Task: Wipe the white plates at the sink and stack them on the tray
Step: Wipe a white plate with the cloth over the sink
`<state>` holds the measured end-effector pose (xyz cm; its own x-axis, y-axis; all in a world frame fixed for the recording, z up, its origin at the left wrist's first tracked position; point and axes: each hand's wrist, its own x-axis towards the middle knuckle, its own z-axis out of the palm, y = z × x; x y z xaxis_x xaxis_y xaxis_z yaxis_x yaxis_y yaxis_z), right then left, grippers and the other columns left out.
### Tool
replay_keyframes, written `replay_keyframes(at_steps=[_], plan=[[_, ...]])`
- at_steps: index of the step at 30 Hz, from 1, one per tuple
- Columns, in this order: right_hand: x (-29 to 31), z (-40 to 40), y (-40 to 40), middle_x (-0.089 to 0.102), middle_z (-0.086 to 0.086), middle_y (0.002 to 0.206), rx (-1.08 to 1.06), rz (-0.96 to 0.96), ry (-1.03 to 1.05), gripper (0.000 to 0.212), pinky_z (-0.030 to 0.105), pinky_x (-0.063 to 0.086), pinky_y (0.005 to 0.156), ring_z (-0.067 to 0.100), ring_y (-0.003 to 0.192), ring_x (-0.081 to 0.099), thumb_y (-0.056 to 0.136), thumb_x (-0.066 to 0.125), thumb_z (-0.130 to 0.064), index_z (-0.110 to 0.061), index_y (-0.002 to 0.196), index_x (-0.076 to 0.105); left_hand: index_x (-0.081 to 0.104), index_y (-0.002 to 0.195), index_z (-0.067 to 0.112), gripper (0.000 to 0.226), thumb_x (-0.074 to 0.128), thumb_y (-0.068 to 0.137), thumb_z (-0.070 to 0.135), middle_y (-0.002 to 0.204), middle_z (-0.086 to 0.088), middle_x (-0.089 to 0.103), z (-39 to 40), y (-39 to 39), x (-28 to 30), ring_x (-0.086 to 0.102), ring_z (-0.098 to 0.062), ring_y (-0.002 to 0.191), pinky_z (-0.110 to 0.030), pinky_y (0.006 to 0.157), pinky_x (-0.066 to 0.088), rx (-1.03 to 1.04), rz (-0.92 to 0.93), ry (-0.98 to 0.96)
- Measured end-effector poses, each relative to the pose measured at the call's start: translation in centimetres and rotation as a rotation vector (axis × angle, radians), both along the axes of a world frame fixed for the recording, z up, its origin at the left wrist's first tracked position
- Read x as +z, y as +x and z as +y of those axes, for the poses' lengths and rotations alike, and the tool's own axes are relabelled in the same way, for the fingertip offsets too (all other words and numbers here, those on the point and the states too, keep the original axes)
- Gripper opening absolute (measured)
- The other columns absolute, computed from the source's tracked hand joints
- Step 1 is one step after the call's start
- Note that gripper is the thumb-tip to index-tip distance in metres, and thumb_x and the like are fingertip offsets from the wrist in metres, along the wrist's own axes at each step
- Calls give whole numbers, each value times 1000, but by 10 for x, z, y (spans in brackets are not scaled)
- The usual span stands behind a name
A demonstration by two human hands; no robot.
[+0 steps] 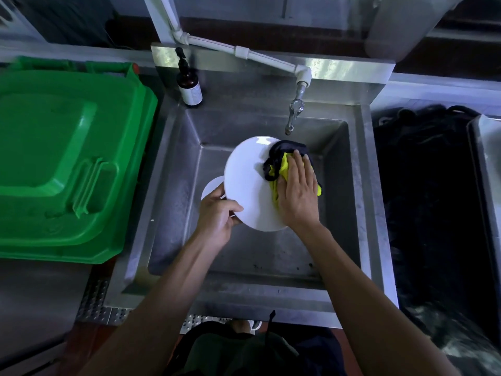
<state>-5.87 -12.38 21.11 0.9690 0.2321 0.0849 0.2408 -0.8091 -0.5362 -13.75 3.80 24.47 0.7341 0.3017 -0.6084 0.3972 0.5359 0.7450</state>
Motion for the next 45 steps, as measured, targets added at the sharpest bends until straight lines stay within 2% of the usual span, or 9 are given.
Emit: replay_keyframes(at_steps=[5,9,16,23,28,31,34,37,45], plan=[[-12,0,-26,28,8,164,-53,49,17,51,45,13,125,27,154,17,107,41,-27,-9,154,33,72,102,15,52,46,73,-20,97,-13,68,-9,4,-6,62,-34,89,-47,73,56,27,-3,12],[-11,14,-53,27,6,164,-65,130,80,51,46,14,124,25,154,16,106,41,-25,-11,155,32,73,106,13,55,44,73,-21,100,-17,68,-16,7,-8,62,-34,90,-49,78,54,36,2,-8],[-3,33,-80,23,5,166,2,147,169,53,44,15,125,25,156,11,107,43,-29,-10,155,32,76,90,18,54,44,68,-20,88,-12,69,-14,7,-11,61,-29,79,-29,59,50,77,-2,-22],[-18,8,-78,12,2,169,-52,209,54,56,46,7,125,25,156,0,108,35,-35,-14,159,22,72,103,15,54,44,72,-19,104,-14,73,-11,-1,-17,67,-34,93,-39,67,58,135,-16,-44],[-21,-8,-67,7,9,168,-120,233,188,56,42,3,126,30,155,2,108,38,-25,-10,158,19,70,99,15,48,46,75,-20,100,-6,73,-7,-6,-17,66,-32,98,-41,70,59,89,5,-19],[-22,-15,-57,3,3,169,-171,336,328,60,45,14,123,28,152,10,107,40,-27,-17,160,13,72,97,16,46,53,68,-14,100,-5,73,-4,-8,-14,66,-31,98,-47,78,58,31,-1,19],[-21,-25,-45,17,1,164,-196,360,426,63,40,29,117,21,145,27,105,47,-25,-19,159,17,74,94,19,49,55,57,-5,101,-6,70,3,-9,-14,64,-30,96,-46,78,55,-37,-5,61],[-15,-33,-32,38,0,152,-207,348,507,61,28,33,102,0,121,39,100,54,-20,-24,156,28,78,87,23,48,56,55,-4,97,-3,74,14,-10,-18,66,-29,91,-40,70,58,-94,10,95],[-4,-45,-3,55,-1,130,-123,342,459,45,34,41,98,15,116,52,95,60,-15,-22,137,48,79,84,24,44,60,51,0,87,0,76,39,-2,-20,71,-18,72,-35,61,53,-352,43,259]])
